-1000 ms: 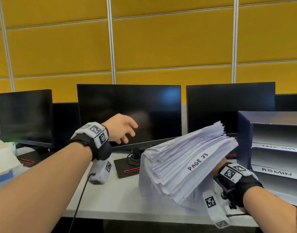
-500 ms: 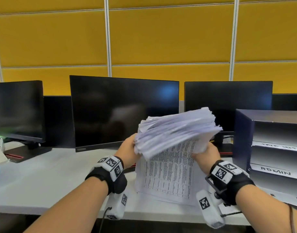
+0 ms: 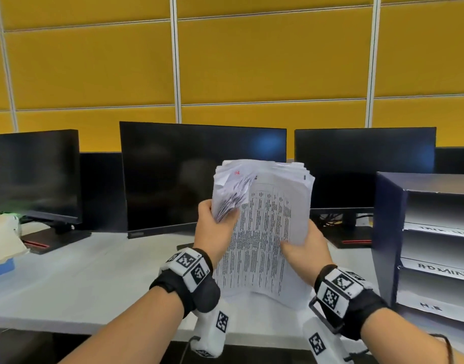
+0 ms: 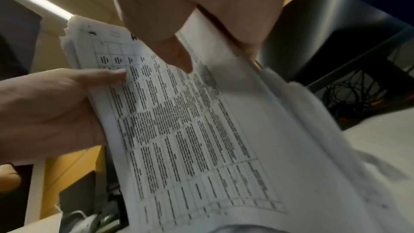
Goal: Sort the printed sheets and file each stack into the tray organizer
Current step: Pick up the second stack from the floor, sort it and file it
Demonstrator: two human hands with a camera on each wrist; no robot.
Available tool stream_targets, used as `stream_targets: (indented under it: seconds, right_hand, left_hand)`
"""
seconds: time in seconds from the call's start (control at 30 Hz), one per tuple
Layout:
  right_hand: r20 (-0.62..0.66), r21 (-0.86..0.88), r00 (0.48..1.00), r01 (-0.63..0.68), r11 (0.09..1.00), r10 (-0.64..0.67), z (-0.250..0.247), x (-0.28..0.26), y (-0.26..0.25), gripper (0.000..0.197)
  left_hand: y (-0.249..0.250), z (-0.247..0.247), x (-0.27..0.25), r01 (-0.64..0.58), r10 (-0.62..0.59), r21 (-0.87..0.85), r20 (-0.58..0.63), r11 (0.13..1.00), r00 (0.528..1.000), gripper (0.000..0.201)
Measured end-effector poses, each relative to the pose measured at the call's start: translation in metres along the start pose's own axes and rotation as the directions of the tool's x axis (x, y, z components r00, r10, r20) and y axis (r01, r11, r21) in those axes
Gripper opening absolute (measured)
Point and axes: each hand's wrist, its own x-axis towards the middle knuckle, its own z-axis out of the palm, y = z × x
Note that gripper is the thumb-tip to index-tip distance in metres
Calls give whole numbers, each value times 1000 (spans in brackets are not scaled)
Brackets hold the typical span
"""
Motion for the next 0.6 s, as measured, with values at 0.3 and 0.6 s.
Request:
stream_targets:
  seconds: [0.3,0.6]
  right_hand:
    - [-17,237,1000,-13,971,18,-7,6,-32,45]
    - [-124,196,991,67,978,-43,-12,5,-33,29]
  left_hand:
    - [9,-5,-2,-44,46,55,-37,998,998,54]
    - [17,-8,0,-1,6,72,-74,997,997,43]
